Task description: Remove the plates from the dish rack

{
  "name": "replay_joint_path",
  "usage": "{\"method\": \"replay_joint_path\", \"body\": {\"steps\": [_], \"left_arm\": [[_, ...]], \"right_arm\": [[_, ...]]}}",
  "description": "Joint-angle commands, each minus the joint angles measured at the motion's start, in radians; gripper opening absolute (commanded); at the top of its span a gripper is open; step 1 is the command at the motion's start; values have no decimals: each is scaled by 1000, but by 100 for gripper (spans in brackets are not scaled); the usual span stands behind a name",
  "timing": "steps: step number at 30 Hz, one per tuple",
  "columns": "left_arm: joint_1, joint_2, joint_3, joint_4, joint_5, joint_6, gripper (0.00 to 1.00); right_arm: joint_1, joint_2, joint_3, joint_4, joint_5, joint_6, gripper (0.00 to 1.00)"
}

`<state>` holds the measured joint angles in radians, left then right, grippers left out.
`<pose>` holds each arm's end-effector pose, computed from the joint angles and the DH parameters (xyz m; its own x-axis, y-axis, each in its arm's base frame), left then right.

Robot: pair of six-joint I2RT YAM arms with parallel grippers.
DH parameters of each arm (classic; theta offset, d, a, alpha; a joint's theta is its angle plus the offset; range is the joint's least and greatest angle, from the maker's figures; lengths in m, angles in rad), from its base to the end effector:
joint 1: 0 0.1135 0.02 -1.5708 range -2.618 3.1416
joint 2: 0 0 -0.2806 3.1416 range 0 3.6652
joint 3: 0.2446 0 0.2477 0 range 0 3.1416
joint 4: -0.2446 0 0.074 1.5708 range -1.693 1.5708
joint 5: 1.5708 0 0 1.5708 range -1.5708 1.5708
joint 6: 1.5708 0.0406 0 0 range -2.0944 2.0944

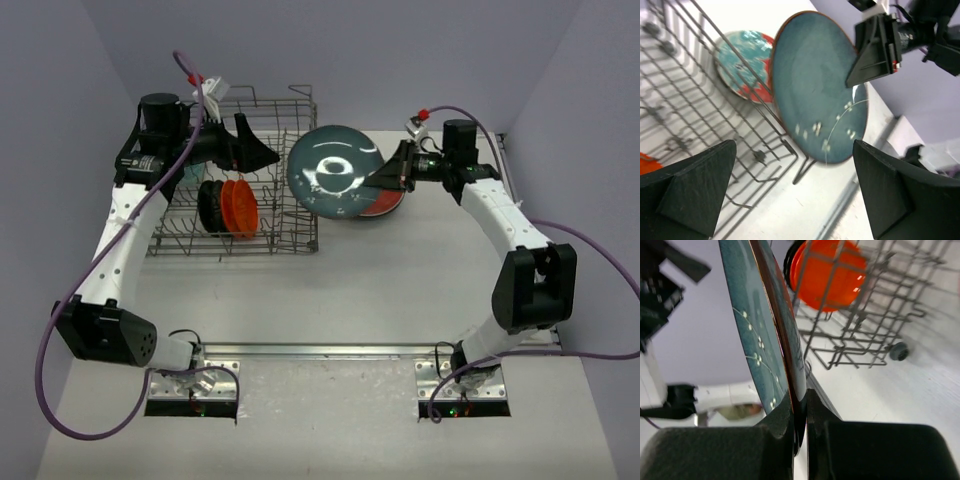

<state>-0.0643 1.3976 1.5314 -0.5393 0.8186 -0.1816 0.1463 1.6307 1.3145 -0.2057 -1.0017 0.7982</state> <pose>0.2928 -0.0486 0.4413 -0.5160 -0.0904 -0.8518 0.6307 0.6328 -0.4493 0.3581 0.0873 0.3281 -0.9178 0.2548 -0.3043 -0.2059 0.3499 0.9139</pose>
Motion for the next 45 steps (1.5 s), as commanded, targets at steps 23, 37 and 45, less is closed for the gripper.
{"method": "replay_joint_path", "body": {"steps": [23,37,45], "left_arm": [[3,-87,66,47,-575,51,100],[4,-69,49,37,-591,44,100],[4,-69,24,52,-584,17,100]], "right_arm": [[-272,244,141,-5,55,35,0],[-187,415,231,-39,110,26,0],[-184,469,247,-38,95,27,0]]}}
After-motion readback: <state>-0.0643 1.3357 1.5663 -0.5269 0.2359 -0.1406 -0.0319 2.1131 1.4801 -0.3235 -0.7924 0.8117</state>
